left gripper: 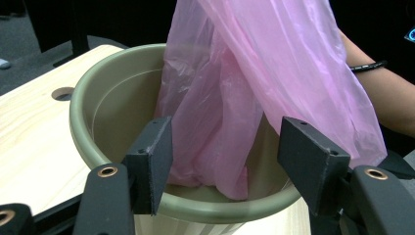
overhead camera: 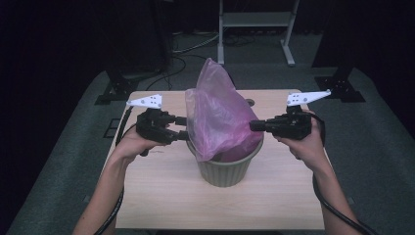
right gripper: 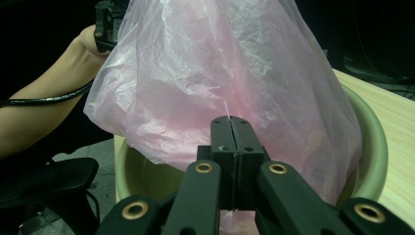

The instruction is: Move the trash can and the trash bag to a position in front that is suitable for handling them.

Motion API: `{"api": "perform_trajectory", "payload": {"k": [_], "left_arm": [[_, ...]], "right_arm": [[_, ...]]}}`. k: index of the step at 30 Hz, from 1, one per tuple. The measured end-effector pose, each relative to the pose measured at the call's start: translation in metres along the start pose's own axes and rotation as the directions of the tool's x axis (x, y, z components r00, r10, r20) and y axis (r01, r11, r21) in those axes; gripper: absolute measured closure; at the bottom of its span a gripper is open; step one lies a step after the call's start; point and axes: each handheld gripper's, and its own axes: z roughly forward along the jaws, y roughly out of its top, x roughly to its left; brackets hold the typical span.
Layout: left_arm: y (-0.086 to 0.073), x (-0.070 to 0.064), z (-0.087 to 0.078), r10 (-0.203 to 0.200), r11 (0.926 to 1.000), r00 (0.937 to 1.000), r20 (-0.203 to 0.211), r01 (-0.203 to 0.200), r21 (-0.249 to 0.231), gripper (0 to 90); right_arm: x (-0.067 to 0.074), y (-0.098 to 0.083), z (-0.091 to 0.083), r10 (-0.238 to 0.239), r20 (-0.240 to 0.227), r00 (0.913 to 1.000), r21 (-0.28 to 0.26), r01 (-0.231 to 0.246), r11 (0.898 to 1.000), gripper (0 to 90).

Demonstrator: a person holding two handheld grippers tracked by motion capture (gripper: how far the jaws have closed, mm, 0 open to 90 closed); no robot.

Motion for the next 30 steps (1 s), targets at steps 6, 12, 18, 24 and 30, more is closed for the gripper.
{"api": "perform_trajectory", "payload": {"k": [6, 12, 18, 24, 30], "left_arm": [[0.004, -0.001, 0.011, 0.037, 0.999, 0.9993, 0.005, -0.037, 0.025, 39.7], [0.004, 0.001, 0.013, 0.039, 0.9982, 0.9992, -0.012, -0.039, 0.045, 43.1], [0.009, -0.003, 0.025, 0.067, 0.9969, 0.9977, -0.008, -0.067, 0.041, 47.6], [0.021, -0.01, 0.05, 0.101, 0.9943, 0.9943, 0.034, -0.102, 0.029, 47.9], [0.027, -0.017, 0.06, 0.111, 0.9936, 0.9913, 0.071, -0.112, 0.013, 47.8]], "right_arm": [[0.0, 0.003, 0.003, 0.0, -0.027, 0.9996, -0.026, -0.001, 1.0, 89.9], [0.0, 0.005, -0.003, 0.007, -0.035, 0.9994, -0.062, -0.009, 0.998, 89.9], [-0.006, 0.001, -0.008, 0.034, -0.073, 0.9968, -0.105, -0.042, 0.994, 89.9], [-0.001, 0.001, 0.009, 0.02, -0.069, 0.9974, -0.054, -0.024, 0.998, 89.9], [0.008, 0.004, 0.027, -0.031, -0.036, 0.9989, 0.023, 0.032, 0.999, 89.7]]}}
